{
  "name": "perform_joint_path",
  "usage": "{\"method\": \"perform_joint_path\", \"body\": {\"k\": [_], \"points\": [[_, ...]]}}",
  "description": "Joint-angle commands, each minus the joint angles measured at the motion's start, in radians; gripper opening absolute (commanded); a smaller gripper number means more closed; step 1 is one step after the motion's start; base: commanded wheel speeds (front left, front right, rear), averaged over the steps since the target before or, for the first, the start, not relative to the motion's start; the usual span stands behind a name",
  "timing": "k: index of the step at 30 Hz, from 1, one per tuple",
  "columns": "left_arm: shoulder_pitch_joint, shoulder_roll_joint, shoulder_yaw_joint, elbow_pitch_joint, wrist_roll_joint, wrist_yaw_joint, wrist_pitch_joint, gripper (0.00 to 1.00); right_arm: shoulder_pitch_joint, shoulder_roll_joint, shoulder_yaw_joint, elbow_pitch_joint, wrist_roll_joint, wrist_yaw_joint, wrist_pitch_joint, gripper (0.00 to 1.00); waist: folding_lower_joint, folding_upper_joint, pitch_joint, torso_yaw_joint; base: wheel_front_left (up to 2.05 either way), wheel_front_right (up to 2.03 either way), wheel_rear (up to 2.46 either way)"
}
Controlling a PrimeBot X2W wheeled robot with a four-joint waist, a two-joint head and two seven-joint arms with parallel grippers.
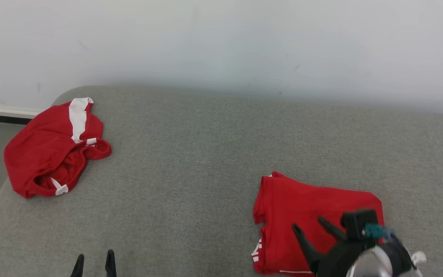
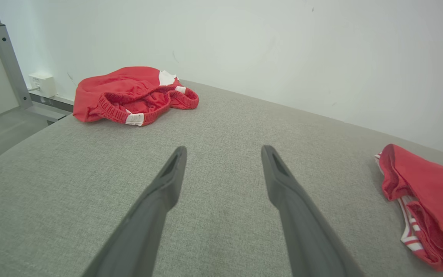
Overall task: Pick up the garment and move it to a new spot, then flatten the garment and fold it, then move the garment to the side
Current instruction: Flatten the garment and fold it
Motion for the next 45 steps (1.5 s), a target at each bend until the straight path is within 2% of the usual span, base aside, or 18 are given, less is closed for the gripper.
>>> {"method": "perform_joint_path", "body": {"k": [1,6,12,22,34,35,36,37,38,39,45], "points": [[0.014,0.0,0.006,-0.006,0.006,0.002,-0.003,1.0,0.054,0.003,0.004,-0.036,-0.033,-0.002,-0.017,1.0,0.0001,0.0,-0.002,-0.012,0.0,0.0,0.0],[0.011,-0.002,0.012,-0.012,0.002,0.002,-0.003,1.0,0.158,0.034,0.052,-0.078,-0.107,-0.002,-0.077,1.0,0.0001,0.0,0.008,-0.033,0.0,0.0,0.0],[-0.009,-0.002,0.002,-0.008,0.004,0.002,-0.003,1.0,0.155,0.056,0.077,-0.019,-0.21,-0.002,-0.134,1.0,0.0001,0.0,0.022,-0.036,0.0,0.0,0.0],[-0.024,0.005,-0.009,0.002,-0.01,0.002,-0.003,1.0,0.092,0.061,0.113,0.111,-0.251,-0.002,-0.214,1.0,0.0001,0.0,0.041,0.0,0.0,0.0,0.0],[-0.03,0.001,-0.008,0.003,-0.007,0.002,-0.003,1.0,0.03,0.061,0.156,0.24,-0.295,-0.002,-0.204,1.0,0.0001,0.0,0.058,0.027,0.0,0.0,0.0],[-0.03,0.001,-0.008,0.002,-0.007,0.002,-0.003,1.0,0.026,0.061,0.158,0.245,-0.292,-0.002,-0.202,0.68,0.0001,0.0,0.059,0.028,0.0,0.0,0.0],[-0.03,0.001,-0.008,0.002,-0.008,0.002,-0.003,1.0,0.022,0.061,0.163,0.252,-0.291,-0.002,-0.196,0.5,0.0001,0.0,0.06,0.029,0.0,0.0,0.0],[-0.031,0.0,-0.007,0.002,-0.009,0.002,-0.003,1.0,0.021,0.061,0.166,0.259,-0.289,-0.002,-0.191,0.24,0.0001,0.0,0.061,0.03,0.0,0.0,0.0],[-0.032,0.0,-0.007,0.002,-0.009,0.002,-0.003,1.0,0.019,0.061,0.169,0.264,-0.285,-0.002,-0.189,0.06,0.0001,0.0,0.062,0.031,0.0,0.0,0.0],[-0.034,0.0,-0.007,0.002,-0.009,0.002,-0.003,1.0,0.016,0.061,0.169,0.268,-0.281,-0.002,-0.189,0.0,0.0001,0.0,0.063,0.032,0.0,0.0,0.0],[-0.039,-0.002,-0.006,0.005,-0.009,0.002,-0.003,1.0,-0.009,0.061,0.208,0.279,-0.247,-0.002,-0.198,0.0,0.0001,0.0,0.069,0.03,0.0,0.0,0.0]]}}
